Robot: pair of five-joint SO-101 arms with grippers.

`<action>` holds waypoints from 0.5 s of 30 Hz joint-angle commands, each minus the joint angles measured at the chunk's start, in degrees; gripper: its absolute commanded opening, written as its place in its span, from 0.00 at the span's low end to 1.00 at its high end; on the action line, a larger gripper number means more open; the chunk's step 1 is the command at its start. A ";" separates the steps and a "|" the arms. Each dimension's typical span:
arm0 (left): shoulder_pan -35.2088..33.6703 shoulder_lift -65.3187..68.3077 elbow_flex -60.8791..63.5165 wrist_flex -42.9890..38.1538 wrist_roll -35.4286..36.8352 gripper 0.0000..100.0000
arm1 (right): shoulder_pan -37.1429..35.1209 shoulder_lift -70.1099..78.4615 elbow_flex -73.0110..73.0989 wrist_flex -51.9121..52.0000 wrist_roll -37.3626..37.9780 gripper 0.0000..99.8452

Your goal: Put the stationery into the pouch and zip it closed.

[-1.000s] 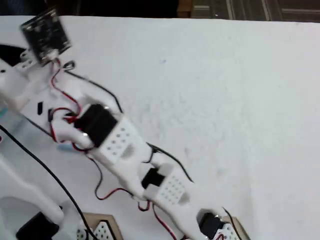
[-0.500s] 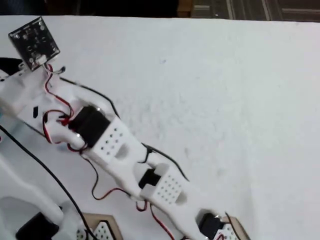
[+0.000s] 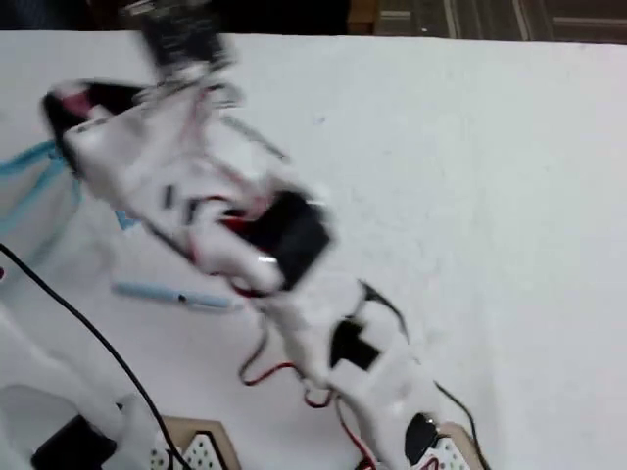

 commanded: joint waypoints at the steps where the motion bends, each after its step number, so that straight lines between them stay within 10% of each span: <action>1: -0.13 -1.98 -2.90 -0.09 0.26 0.02 | 2.68 -9.98 -1.93 4.18 -0.44 0.02; 15: -0.13 -1.98 -2.90 -0.09 0.26 0.02 | 9.19 -37.85 18.55 18.24 0.09 0.02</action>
